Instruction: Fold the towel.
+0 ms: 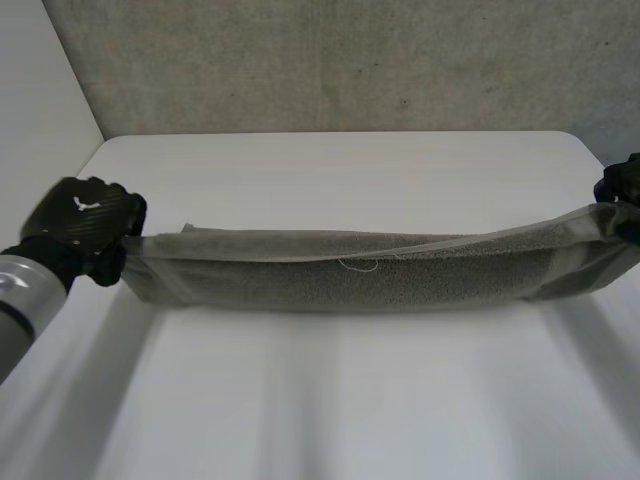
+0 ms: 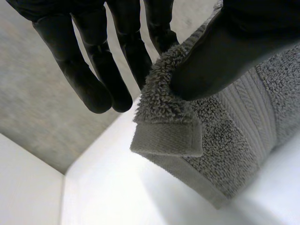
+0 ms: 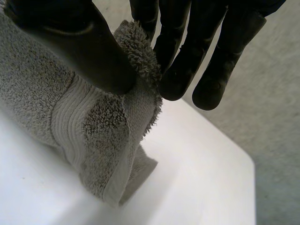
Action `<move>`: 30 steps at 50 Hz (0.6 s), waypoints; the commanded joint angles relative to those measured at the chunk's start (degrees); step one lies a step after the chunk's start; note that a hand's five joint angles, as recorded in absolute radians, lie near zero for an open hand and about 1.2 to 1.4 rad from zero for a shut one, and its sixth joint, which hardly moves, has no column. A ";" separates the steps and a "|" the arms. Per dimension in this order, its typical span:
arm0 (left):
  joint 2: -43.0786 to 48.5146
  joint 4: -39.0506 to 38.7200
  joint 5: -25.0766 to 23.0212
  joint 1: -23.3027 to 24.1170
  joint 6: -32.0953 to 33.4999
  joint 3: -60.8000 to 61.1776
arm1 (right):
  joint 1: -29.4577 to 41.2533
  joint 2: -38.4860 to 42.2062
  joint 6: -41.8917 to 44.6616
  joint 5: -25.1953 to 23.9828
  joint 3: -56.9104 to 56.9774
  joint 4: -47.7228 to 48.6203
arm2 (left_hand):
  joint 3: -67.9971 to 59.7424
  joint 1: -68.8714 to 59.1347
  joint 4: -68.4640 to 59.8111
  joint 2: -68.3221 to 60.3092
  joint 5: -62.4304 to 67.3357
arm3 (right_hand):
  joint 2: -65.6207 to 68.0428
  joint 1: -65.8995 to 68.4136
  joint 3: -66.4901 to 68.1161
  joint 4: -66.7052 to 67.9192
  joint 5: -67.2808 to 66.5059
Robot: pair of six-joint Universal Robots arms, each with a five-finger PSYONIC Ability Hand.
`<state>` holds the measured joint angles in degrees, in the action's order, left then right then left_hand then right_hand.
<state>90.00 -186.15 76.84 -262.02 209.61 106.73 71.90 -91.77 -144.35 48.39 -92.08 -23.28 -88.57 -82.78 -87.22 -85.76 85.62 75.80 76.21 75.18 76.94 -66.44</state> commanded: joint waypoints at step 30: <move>50.19 -4.12 7.18 7.40 0.88 -44.59 | 16.25 42.02 -10.42 17.00 24.84 17.82 | 8.57 2.78 7.22 5.76 -15.62 | 4.20 3.79 4.82 3.06 -3.56</move>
<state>137.47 -188.29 83.11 -254.76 210.14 64.62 87.26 -51.26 -152.99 64.99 -68.72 -8.04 -88.75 -82.79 -87.22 -86.07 86.17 75.80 76.22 75.18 76.94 -66.45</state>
